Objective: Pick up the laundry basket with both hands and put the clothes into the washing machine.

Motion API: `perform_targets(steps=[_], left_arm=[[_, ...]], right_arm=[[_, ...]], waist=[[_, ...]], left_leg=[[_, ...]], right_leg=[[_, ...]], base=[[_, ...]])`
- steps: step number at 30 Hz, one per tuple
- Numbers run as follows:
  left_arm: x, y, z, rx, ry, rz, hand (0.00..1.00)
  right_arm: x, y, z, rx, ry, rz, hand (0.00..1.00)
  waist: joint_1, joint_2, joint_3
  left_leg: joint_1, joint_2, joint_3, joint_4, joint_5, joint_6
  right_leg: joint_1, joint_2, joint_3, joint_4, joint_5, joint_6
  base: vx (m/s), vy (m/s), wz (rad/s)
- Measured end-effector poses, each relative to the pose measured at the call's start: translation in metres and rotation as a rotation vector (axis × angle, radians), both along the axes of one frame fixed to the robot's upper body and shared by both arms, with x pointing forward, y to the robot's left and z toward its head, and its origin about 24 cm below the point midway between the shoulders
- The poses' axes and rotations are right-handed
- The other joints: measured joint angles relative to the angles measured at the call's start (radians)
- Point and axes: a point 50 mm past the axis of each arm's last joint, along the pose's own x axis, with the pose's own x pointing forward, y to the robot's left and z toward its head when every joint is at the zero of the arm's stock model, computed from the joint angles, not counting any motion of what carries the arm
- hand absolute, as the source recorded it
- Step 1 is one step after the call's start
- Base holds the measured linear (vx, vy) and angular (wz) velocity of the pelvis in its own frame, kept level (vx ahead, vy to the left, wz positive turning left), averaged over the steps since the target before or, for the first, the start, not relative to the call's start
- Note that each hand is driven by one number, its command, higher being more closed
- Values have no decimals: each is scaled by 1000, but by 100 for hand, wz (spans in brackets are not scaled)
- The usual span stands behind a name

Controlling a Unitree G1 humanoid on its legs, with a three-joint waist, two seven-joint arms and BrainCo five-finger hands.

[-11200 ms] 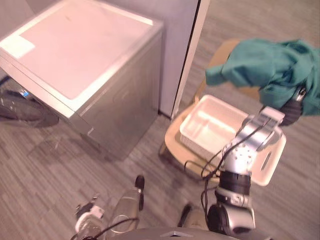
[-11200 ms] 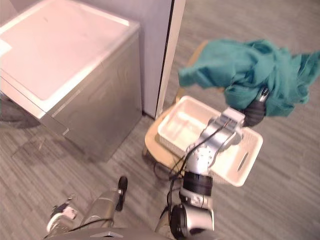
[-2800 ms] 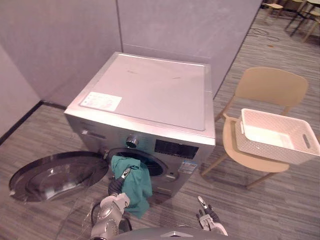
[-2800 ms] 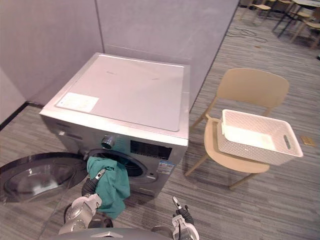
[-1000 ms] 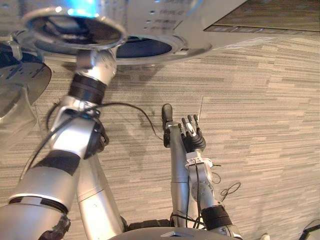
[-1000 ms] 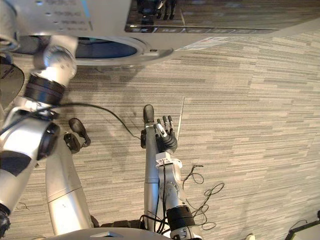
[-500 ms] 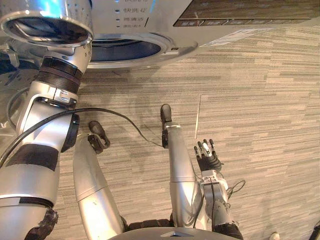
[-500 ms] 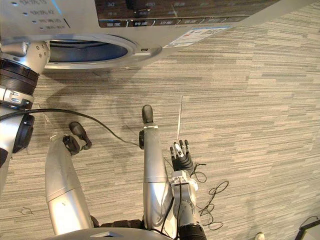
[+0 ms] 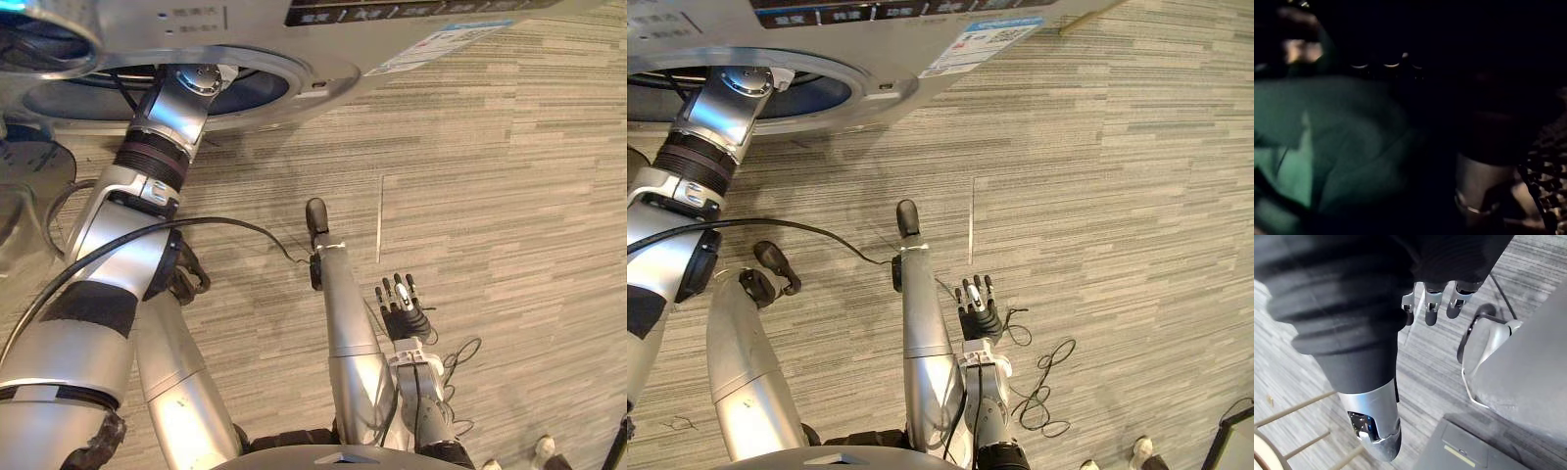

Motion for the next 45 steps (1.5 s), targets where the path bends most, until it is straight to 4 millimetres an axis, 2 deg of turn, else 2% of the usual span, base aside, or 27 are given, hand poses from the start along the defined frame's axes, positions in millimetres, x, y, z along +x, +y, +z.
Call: perform_targets(steps=[2, 3, 4, 5, 9, 13, 17, 19, 20, 22, 23, 24, 25, 26, 27, 28, 29, 30, 31, 34, 36, 37, 38, 40, 41, 43, 45], left_arm=[[3, -3, -10, -203, 54, -85, 0], [5, -6, -16, -532, 91, -226, 0], [6, -10, -19, -699, 113, -290, 0], [5, -8, -21, -939, 104, -375, 0], [4, 3, -35, -1238, 56, -421, 0], [-2, 18, -67, -1416, 3, -369, 0], [-13, 24, -110, -1350, -2, -223, 0], [-23, 23, -148, -1251, 47, -128, 0], [-27, 21, -158, -1234, 63, -113, 0], [-42, 11, -200, -1113, 155, -53, 0], [-46, 9, -207, -1096, 172, -46, 0], [-57, 2, -233, -1027, 244, -17, 0], [-66, -2, -255, -1005, 312, 2, 0], [-71, -6, -266, -1003, 349, 10, 0], [-81, -16, -287, -988, 436, 11, 0], [-90, -27, -307, -971, 527, 1, 0], [-95, -31, -316, -958, 568, 0, 0], [-109, -36, -336, -940, 648, -1, 0], [-124, -37, -356, -935, 721, 11, 0], [-150, -23, -389, -874, 842, 53, 0], [-187, -1, -422, -877, 946, 154, 0], [-196, 2, -429, -880, 975, 177, 0], [-217, 13, -445, -900, 1036, 237, 0], [-251, 25, -467, -939, 1142, 331, 0], [-258, 28, -471, -945, 1164, 353, 0], [-283, 37, -482, -986, 1217, 414, 0], [-301, 44, -488, -993, 1261, 458, 0]], right_arm=[[-1, 0, -2, 3, 21, -10, 0], [-1, -1, -3, 4, 37, -20, 0], [-1, -1, -3, 5, 41, -23, 0], [-1, -2, -4, 8, 66, -40, 0], [0, -1, -3, 38, 78, -63, 0], [2, 3, 3, 43, 52, -65, 0], [4, 5, 8, 42, 27, -57, 0], [4, 7, 8, 42, 26, -50, 0], [4, 8, 8, 41, 26, -46, 0], [4, 11, 8, 41, 27, -36, 0], [4, 11, 8, 39, 26, -34, 0], [4, 13, 9, 15, 24, -19, 0], [4, 14, 8, 6, 29, -12, 0], [3, 15, 6, 6, 36, -11, 0], [2, 15, 2, 6, 58, -11, 0], [0, 15, -3, 4, 80, -12, 0], [0, 15, -5, 2, 92, -13, 0], [-3, 14, -10, -3, 121, -13, 0], [-5, 15, -15, -24, 147, -6, 0], [-11, 14, -27, -44, 207, 0, 0], [-29, 7, -54, -107, 353, 0, 0], [-37, 4, -63, -123, 403, -3, 0], [-53, -4, -78, -147, 503, -19, 0], [-71, -18, -96, -162, 633, -65, 0], [-77, -22, -101, -170, 675, -72, 0], [-106, -37, -118, -199, 832, -90, 0], [-125, -42, -128, -255, 951, -66, 0]], waist=[[-3, 0, -1], [-2, 0, -1], [0, 0, -1], [0, 0, -1], [-8, 1, -1], [-7, 1, -3], [-2, 2, -4], [10, 7, -7], [14, 10, -11], [22, 28, -26], [26, 30, -28], [44, 37, -32], [46, 47, -43], [45, 54, -52], [45, 66, -69], [44, 69, -72], [45, 70, -75], [46, 78, -101], [51, 81, -129], [60, 87, -168], [78, 93, -237], [80, 97, -255], [85, 105, -287], [89, 115, -350], [89, 117, -364], [91, 124, -415], [91, 124, -447]], left_leg=[[3, 0, 0, -4, 2, -2], [5, -1, 1, -11, 6, -4], [6, -1, 1, -13, 7, -5], [9, -1, -2, -14, 8, -6], [28, -1, -5, -17, 9, -7], [69, -4, -9, -31, 14, -16], [133, -29, -17, -89, 41, -31], [192, -43, -21, -144, 66, -42], [204, -46, -21, -158, 72, -45], [259, -69, -23, -217, 101, -54], [271, -73, -22, -226, 104, -56], [320, -85, -16, -257, 112, -60], [355, -97, -11, -284, 121, -62], [370, -104, -12, -298, 125, -62], [407, -122, -15, -326, 134, -60], [465, -152, -18, -363, 147, -57], [494, -165, -18, -383, 154, -56], [536, -182, -21, -418, 164, -48], [580, -195, -21, -454, 174, -49], [686, -217, -18, -549, 202, -57], [787, -233, -17, -656, 238, -62], [814, -238, -18, -685, 249, -61], [870, -245, -19, -748, 271, -63], [949, -255, -26, -862, 318, -63], [971, -260, -34, -896, 331, -63], [1056, -267, -55, -1019, 387, -68], [1110, -270, -55, -1081, 412, -67]], right_leg=[[0, 1, 0, 0, 0, 0], [0, 1, 0, -1, 1, -2], [0, 1, -1, -1, 2, -3], [1, 1, -1, 3, 1, -4], [16, 3, -1, 10, 0, -6], [51, 0, -8, 11, -11, -21], [104, -24, -27, 7, -26, -44], [156, -38, -47, -9, -34, -57], [166, -41, -52, -14, -36, -62], [212, -61, -73, -24, -42, -67], [220, -65, -73, -24, -44, -68], [255, -70, -71, -33, -46, -68], [287, -80, -75, -43, -50, -69], [303, -88, -80, -48, -51, -69], [340, -107, -91, -56, -60, -68], [392, -134, -100, -59, -72, -64], [420, -144, -105, -63, -77, -63], [467, -163, -121, -80, -83, -63], [509, -176, -130, -101, -84, -63], [612, -194, -152, -162, -84, -63], [711, -212, -188, -237, -79, -60], [738, -216, -198, -256, -78, -60], [801, -228, -228, -301, -73, -60], [892, -237, -276, -384, -57, -57], [918, -239, -294, -412, -50, -55], [1022, -240, -349, -520, -14, -51], [1090, -228, -369, -599, 15, -42]], base=[[20, 53, 0], [20, 37, 3], [34, 56, 2], [32, 48, 0], [37, 58, 1], [25, 50, 8], [52, 23, 26], [88, -22, 33], [95, -23, 33], [112, -29, 37], [106, -34, 24], [102, -28, 18], [97, -22, 23], [97, -9, 38], [102, -1, 57], [102, -2, 62], [87, -17, 65], [105, -18, 49], [108, -18, 40], [89, -14, 22], [131, -15, 24], [147, -8, 40], [120, -15, 38], [165, -13, 45], [147, -2, 56], [170, 15, 45], [170, 12, 13]])
